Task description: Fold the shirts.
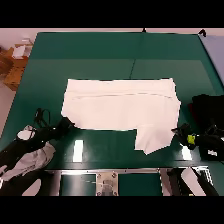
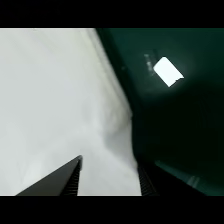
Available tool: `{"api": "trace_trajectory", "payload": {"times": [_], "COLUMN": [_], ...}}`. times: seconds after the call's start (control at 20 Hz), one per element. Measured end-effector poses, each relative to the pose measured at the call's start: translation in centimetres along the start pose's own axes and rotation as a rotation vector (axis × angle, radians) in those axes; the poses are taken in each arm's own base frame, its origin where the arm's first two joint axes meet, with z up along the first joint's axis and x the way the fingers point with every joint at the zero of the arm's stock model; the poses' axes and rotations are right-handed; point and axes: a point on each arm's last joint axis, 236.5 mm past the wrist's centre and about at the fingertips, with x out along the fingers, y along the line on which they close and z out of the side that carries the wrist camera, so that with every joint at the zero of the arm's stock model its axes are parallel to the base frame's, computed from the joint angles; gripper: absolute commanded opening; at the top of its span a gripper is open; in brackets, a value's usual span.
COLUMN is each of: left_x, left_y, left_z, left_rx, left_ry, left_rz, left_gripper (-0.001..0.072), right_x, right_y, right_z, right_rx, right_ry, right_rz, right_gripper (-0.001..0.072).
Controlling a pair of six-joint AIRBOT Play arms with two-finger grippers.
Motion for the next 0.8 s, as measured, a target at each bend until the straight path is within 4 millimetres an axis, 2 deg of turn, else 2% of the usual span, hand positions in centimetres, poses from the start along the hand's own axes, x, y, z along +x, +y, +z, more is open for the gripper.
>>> {"api": "trace_trajectory", "payload": {"times": [0.25, 0.45, 0.5, 0.55, 0.6, 0.7, 0.75, 0.8], "left_x": [0.2, 0.2, 0.2, 0.2, 0.2, 0.2, 0.2, 0.2], "left_y": [-0.1, -0.1, -0.1, -0.1, -0.1, -0.1, -0.2, -0.3], "left_z": [1.0, 1.0, 1.0, 1.1, 1.1, 1.0, 0.9, 0.7], "left_rx": [-0.009, -0.007, -0.006, -0.006, -0.005, -0.005, -0.004, 0.002], "left_ry": [-0.068, -0.077, -0.077, -0.079, -0.079, -0.075, -0.071, -0.062], "left_rz": [0.004, 0.004, 0.004, 0.004, 0.004, 0.003, 0.001, -0.001], "left_gripper": [0.0024, 0.0024, 0.0024, 0.0024, 0.0024, 0.0023, 0.0023, 0.0022], "right_x": [0.6, 1.0, 1.0, 1.0, 1.0, 1.0, 0.9, 0.7], "right_y": [-0.3, -0.2, -0.2, -0.4, -0.4, -0.6, -0.5, -0.4], "right_z": [-1.7, -4.3, -5.2, -5.8, -6.3, -6.7, -6.7, -6.6], "right_rx": [0.029, 0.086, 0.101, 0.113, 0.122, 0.128, 0.125, 0.118], "right_ry": [0.051, 0.167, 0.211, 0.24, 0.259, 0.28, 0.288, 0.292], "right_rz": [0.005, 0.013, 0.01, 0.002, -0.003, -0.01, -0.011, -0.013], "right_gripper": [0.0485, 0.0472, 0.0383, 0.0344, 0.0268, 0.0077, 0.0024, 0.0024]}}
